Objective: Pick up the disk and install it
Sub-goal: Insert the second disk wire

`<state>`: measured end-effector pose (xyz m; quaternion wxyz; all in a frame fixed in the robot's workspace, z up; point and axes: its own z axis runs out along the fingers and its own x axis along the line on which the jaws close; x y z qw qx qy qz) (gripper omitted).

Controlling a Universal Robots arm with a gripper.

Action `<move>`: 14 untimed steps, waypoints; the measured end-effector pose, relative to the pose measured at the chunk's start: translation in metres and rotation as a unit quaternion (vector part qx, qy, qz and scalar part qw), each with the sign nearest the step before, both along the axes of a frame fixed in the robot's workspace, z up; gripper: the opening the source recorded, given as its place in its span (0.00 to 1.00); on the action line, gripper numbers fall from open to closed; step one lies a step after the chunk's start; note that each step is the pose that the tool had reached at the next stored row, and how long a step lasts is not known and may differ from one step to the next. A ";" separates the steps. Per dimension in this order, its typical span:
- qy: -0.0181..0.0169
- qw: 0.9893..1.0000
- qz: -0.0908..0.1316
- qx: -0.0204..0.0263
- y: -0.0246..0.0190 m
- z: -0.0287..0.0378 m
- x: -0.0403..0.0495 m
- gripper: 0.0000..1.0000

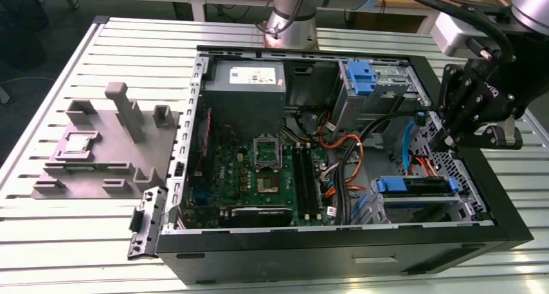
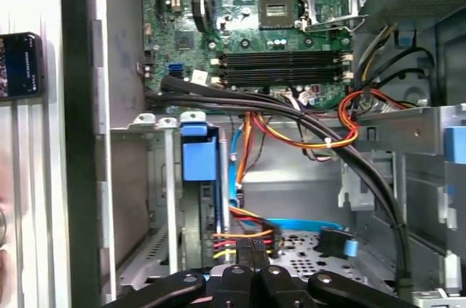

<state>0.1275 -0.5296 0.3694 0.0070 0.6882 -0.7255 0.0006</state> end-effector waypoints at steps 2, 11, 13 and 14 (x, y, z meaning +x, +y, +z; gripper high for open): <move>0.000 1.000 0.000 0.000 0.0046 0.0000 0.0000 0.10; 0.001 1.000 0.000 0.000 0.0221 0.0046 -0.0007 0.10; 0.002 1.000 0.000 0.000 0.0256 0.0062 -0.0009 0.10; 0.002 1.000 0.000 0.000 0.0272 0.0069 -0.0011 0.10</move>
